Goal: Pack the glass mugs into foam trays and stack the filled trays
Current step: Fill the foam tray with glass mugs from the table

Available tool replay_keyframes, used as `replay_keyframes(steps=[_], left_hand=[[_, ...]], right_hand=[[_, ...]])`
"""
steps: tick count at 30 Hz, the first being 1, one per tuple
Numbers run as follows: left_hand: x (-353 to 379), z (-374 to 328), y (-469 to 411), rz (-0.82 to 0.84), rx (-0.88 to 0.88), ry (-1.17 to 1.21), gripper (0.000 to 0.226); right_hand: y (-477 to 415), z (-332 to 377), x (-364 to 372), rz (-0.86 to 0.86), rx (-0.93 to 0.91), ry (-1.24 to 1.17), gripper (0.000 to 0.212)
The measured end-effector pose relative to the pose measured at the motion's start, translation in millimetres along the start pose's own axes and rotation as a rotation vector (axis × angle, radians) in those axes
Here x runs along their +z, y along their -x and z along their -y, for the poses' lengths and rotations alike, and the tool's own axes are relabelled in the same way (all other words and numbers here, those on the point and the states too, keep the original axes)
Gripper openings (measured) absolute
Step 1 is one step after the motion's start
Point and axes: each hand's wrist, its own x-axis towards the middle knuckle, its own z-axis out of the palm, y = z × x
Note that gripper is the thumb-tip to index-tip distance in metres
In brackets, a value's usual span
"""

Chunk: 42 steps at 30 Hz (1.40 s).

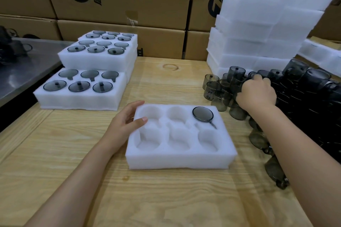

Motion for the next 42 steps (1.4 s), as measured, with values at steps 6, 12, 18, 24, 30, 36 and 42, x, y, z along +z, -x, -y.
replay_keyframes(steps=[6,12,18,24,30,36,42], left_hand=[[-1.0,-0.8,0.4,0.001,-0.009,-0.009,0.056],[-1.1,-0.7,0.8,-0.005,-0.020,-0.007,0.070],[-1.7,0.2,0.0,-0.003,-0.024,0.005,0.067],[-1.7,0.1,-1.0,0.005,-0.015,-0.006,0.062],[-1.5,-1.2,-0.6,0.007,-0.023,-0.022,0.074],[-1.9,-1.3,-0.1,0.006,-0.024,-0.034,0.073],[-1.7,-2.0,0.3,0.009,-0.019,-0.053,0.073]], right_hand=[[19.8,23.9,-25.2,-0.220,-0.159,-0.391,0.027],[39.2,68.4,-38.6,0.100,-0.285,-0.898,0.039],[47.0,102.2,-20.2,0.179,-0.385,-0.892,0.036],[47.3,119.3,0.9,0.203,-0.438,-0.741,0.018],[44.4,120.9,10.7,0.178,-0.584,-0.574,0.012],[44.5,121.7,28.6,0.215,-0.640,-0.481,0.021],[51.0,120.2,41.5,0.391,-0.709,-0.156,0.075]])
